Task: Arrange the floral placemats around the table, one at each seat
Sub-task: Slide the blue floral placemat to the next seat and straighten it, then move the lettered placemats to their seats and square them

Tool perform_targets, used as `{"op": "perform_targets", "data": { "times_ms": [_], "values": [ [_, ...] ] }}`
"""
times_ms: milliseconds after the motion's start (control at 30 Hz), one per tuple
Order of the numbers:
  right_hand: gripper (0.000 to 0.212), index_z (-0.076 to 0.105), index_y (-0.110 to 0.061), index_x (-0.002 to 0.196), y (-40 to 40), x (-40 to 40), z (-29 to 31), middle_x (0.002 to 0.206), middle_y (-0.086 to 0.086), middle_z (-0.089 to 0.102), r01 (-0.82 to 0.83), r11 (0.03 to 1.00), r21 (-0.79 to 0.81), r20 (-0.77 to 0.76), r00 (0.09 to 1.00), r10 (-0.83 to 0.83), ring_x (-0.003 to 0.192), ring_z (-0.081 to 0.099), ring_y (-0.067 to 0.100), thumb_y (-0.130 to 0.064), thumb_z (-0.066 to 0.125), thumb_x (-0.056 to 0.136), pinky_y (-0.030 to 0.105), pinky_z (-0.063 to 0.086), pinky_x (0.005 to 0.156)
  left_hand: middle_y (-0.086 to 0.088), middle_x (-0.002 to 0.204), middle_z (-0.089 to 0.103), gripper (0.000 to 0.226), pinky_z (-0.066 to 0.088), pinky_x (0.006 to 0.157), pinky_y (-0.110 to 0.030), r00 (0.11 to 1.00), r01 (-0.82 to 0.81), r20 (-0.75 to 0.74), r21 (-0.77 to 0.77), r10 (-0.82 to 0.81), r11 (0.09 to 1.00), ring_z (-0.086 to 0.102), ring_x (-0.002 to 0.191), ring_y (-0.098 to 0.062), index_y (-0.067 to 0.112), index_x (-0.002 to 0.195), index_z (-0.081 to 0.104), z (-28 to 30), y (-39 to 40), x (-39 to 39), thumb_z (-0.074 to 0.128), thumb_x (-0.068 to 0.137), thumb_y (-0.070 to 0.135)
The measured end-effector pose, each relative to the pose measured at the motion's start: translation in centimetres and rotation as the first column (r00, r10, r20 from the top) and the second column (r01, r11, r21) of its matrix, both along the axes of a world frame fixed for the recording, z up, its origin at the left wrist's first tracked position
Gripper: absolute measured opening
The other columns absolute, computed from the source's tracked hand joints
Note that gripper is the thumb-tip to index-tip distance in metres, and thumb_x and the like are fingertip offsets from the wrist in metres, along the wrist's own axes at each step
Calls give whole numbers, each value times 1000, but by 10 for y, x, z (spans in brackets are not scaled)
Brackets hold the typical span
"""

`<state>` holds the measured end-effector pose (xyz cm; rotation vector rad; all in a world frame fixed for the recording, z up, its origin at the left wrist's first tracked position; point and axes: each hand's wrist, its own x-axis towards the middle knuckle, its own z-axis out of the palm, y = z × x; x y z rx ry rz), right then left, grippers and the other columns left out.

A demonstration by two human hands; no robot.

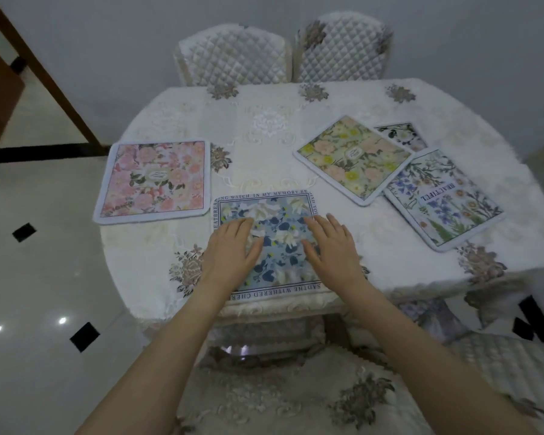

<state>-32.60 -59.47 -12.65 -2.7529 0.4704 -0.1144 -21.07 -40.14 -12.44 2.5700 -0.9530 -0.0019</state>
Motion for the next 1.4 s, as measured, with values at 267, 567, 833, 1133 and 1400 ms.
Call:
{"op": "perform_targets", "data": {
  "times_ms": [267,567,833,1133,1400],
  "values": [
    [49,34,-22,145,11,-74,39,151,4,38,96,993,-73,40,995,-93,144,24,26,-41,34,100,49,25,115,-5,140,48,52,32,107,-39,990,142,1,-77,-142,987,42,129,-22,14,139,41,42,-7,-55,31,97,44],
    [48,35,-23,144,-4,-186,33,151,4,38,228,970,-78,5,974,-229,144,23,24,-40,35,99,49,21,116,-4,143,46,52,31,111,-41,972,216,-72,-81,-222,973,39,133,-22,17,141,39,39,-27,-151,36,96,43],
    [49,38,-18,143,-45,-292,58,147,7,43,290,952,-98,80,956,-283,141,32,25,-38,38,98,46,25,114,-4,138,50,51,37,105,-40,958,284,-9,-92,-286,954,45,127,-22,16,138,44,66,-82,-244,33,96,43],
    [47,39,-20,141,-97,-391,85,143,5,47,349,931,-111,130,934,-334,137,35,26,-37,40,97,49,33,110,-4,137,50,52,35,106,-39,945,325,-4,-112,-328,939,43,126,-21,16,138,42,81,-142,-337,30,96,44],
    [49,36,-22,144,-140,-402,84,146,2,44,349,936,-39,135,930,-341,139,31,23,-38,38,98,47,30,112,0,137,50,49,36,103,-35,953,301,-9,-106,-304,948,44,125,-16,19,138,42,83,-182,-348,33,96,44]
  ]
}}
